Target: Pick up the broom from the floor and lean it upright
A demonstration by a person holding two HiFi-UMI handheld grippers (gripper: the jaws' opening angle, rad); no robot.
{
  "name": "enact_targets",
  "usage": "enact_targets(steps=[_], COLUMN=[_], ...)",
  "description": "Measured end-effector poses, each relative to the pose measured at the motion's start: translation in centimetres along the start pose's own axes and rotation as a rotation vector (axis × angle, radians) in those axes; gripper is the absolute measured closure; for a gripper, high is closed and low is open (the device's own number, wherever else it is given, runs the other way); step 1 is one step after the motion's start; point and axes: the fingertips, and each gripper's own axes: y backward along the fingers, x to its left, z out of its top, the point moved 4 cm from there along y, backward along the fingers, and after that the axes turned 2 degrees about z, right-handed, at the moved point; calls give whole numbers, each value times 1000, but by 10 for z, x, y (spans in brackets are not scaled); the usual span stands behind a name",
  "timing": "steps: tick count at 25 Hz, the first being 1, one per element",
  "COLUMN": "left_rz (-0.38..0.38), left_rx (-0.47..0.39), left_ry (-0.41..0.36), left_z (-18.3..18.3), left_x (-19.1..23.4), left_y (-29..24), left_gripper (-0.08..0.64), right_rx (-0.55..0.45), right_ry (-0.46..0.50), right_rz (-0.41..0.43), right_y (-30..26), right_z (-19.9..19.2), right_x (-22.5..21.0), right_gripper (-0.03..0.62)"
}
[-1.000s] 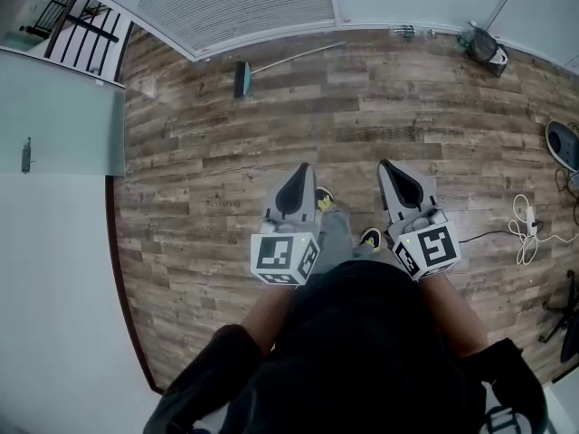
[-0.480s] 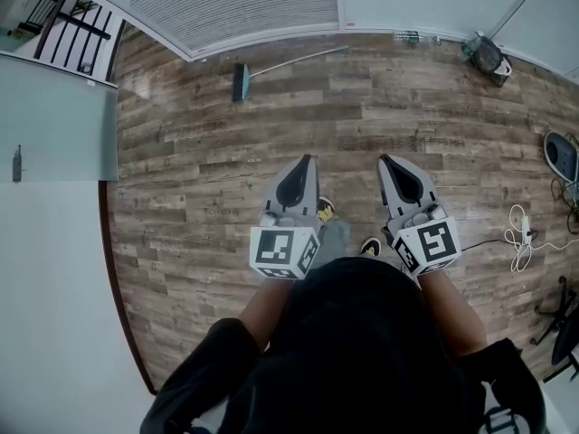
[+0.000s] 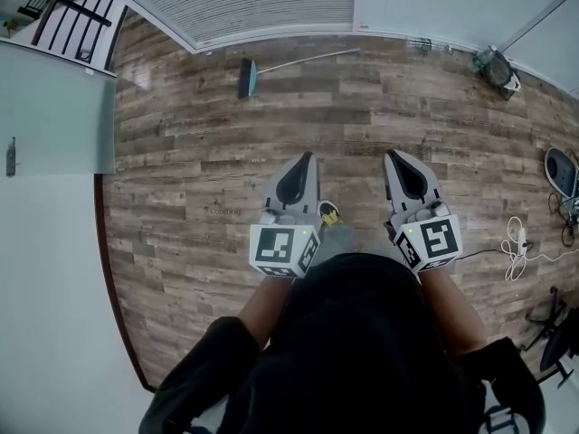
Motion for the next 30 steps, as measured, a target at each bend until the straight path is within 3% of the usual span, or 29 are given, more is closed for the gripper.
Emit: enact_targets(steps=[6,13,30], left_rz=[11,9,-15], left_rx=[1,22,33], left_ry=[3,21,-41], left_z=[5,4,44], left_x=[33,39,6], left_y=[-10,-26,-141], left_gripper=[538,538,538], right_rx=[16,23,-25], right_ry=[-2,0,-13], right_rz=[-5,-13,-20], right_y=[-31,-46,-90], right_z=[-3,-2,24], right_x=[5,-8,-123], right_gripper=[575,575,574])
